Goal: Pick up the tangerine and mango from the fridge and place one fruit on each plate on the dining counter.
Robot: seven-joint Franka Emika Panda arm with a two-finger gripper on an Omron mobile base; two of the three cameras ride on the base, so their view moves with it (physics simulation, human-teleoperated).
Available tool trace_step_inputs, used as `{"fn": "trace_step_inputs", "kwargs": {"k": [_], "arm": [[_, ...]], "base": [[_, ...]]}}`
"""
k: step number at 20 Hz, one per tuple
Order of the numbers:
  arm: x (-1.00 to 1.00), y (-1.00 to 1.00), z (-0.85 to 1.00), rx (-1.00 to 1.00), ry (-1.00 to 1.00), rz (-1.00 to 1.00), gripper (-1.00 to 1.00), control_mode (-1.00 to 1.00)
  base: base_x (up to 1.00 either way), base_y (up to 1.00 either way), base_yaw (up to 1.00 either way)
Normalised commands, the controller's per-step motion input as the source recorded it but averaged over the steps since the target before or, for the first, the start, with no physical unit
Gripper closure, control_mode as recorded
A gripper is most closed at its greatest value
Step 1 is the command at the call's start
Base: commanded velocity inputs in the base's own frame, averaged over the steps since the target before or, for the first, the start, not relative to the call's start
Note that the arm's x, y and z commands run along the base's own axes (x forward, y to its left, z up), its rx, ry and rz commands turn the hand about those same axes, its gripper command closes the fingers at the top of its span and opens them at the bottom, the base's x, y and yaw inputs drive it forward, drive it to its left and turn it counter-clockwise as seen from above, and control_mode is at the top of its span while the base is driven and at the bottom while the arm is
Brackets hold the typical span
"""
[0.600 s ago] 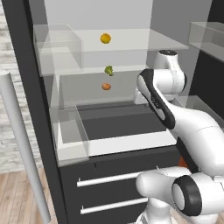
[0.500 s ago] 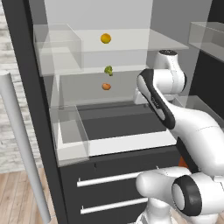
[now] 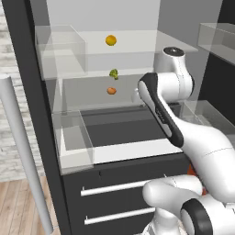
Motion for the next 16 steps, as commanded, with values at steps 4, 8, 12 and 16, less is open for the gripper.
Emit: {"fn": "trace_step_inputs", "kwargs": {"k": [4, 8, 12, 16], "arm": [[-0.16, 0.44, 0.66, 0.01, -0.43, 0.0, -1.0, -1.0], [0.43, 0.19, 0.18, 0.0, -0.34, -0.01, -1.0, -1.0], [1.0, 0.0, -0.18, 0.0, -0.06, -0.03, -1.0, -1.0], [1.0, 0.0, -0.56, 0.01, 0.0, -0.01, -1.0, -1.0]], "base": [[0.0, 0.0, 0.0], [0.0, 0.0, 0.0], [0.0, 0.0, 0.0], [0.0, 0.0, 0.0]]}}
